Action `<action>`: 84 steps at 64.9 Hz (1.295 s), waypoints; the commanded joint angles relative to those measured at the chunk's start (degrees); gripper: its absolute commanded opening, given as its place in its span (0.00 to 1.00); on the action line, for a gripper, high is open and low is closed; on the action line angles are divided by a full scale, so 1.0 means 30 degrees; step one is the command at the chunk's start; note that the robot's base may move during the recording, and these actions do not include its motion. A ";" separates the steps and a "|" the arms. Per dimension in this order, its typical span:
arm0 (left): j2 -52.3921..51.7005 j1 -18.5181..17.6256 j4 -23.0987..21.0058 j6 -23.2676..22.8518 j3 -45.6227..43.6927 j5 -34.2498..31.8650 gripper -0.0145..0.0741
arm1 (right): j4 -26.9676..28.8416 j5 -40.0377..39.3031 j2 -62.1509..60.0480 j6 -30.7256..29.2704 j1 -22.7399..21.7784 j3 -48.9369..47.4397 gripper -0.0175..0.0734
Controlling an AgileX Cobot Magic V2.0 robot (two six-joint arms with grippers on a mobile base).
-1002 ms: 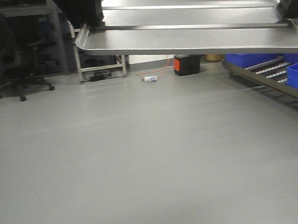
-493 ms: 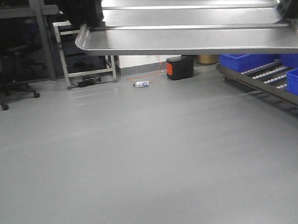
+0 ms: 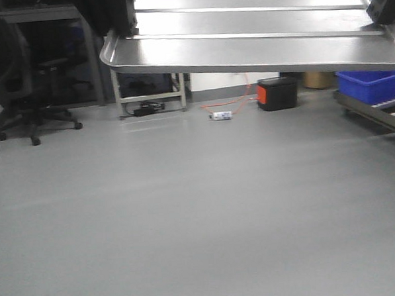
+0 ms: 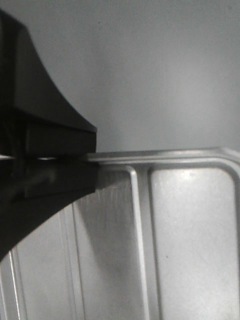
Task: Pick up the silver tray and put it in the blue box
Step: 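Carry the held silver tray while driving to the blue bin shelf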
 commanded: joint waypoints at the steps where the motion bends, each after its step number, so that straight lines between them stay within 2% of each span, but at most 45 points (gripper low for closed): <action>1: -0.0950 -0.0126 0.0626 0.0435 -0.0361 0.0292 0.05 | -0.0719 -0.1161 -0.0496 -0.0298 -0.0119 -0.0645 0.26; 84: -0.0950 -0.0126 0.0575 0.0435 -0.0361 0.0292 0.05 | -0.0719 -0.1151 -0.0475 -0.0298 -0.0119 -0.0645 0.26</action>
